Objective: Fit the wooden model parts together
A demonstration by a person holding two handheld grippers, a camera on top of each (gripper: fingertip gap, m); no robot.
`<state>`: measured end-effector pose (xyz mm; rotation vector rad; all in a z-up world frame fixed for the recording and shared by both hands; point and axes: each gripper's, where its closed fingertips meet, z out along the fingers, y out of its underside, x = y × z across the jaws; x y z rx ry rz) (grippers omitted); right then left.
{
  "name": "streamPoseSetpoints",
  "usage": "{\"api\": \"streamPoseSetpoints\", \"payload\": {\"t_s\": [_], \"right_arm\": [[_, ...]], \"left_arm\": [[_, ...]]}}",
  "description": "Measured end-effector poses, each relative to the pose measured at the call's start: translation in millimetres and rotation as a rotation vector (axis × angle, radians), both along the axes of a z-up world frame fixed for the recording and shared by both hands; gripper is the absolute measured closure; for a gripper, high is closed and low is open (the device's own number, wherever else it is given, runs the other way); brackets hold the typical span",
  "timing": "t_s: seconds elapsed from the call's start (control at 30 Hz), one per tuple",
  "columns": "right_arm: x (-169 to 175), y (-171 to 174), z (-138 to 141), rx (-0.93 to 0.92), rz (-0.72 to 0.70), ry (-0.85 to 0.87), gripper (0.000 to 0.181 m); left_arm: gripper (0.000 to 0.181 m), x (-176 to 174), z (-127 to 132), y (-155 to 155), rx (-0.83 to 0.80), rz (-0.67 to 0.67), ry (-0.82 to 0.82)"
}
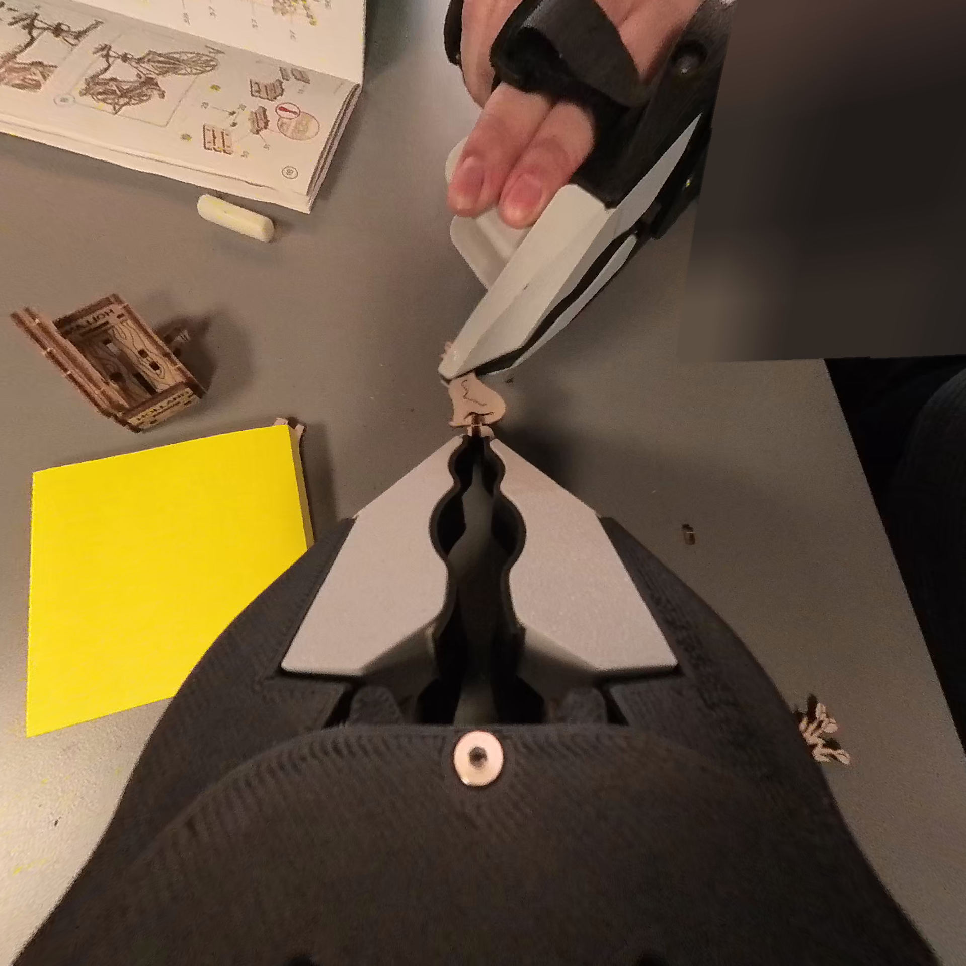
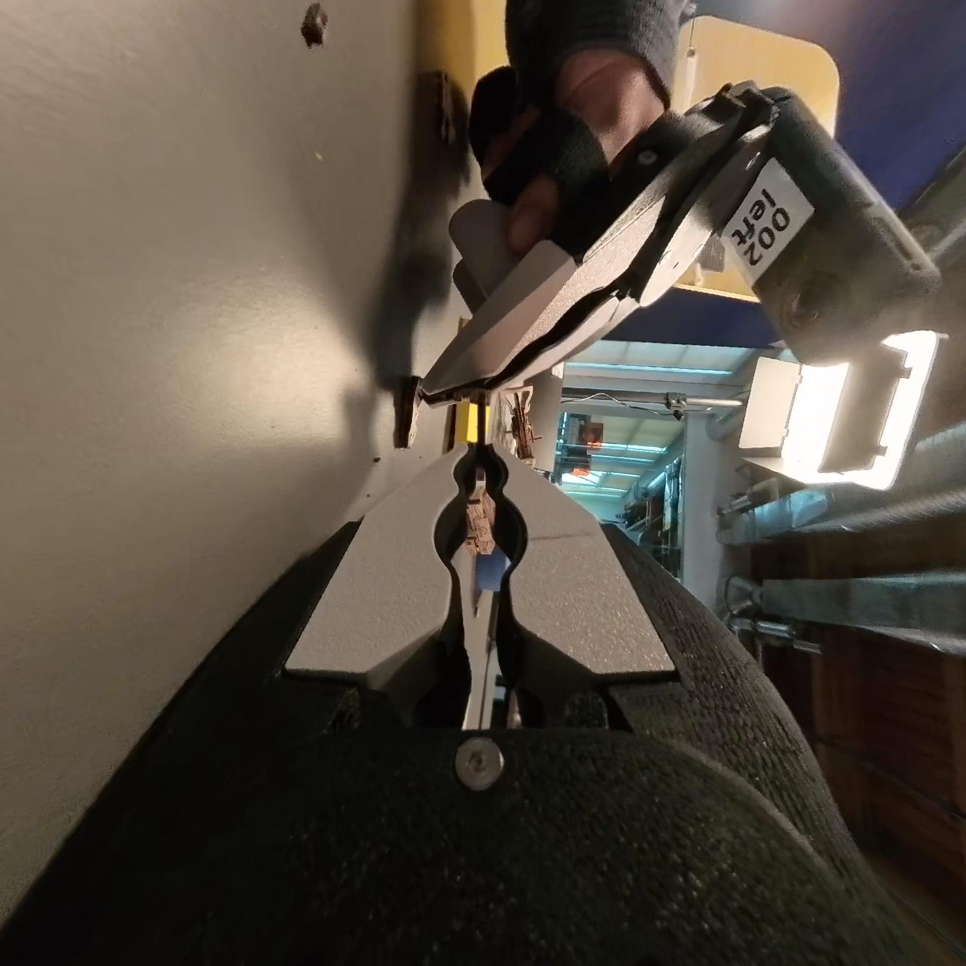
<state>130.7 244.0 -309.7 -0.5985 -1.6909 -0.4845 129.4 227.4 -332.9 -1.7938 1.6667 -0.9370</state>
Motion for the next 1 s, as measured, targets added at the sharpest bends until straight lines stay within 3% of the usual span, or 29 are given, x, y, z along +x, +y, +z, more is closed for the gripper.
{"api": "streamPoseSetpoints", "payload": {"t_s": [0.23,0.8,1.0], "right_arm": [[-0.9,-3.1,1.6,0.006,0.003,-0.008,0.181],[0.5,-4.5,4.1,0.08,-0.155,-0.062,0.181],[0.4,-4.4,4.3,0.045,-0.116,-0.046,0.181]], "left_arm": [[0.18,-0.2,-0.4,0.0,0.027,0.008,0.024],[0.181,0.1,-0.6,1.3,0.001,0.151,0.046],[0.181,-0.2,-0.8,0.7,0.044,0.109,0.05]]}}
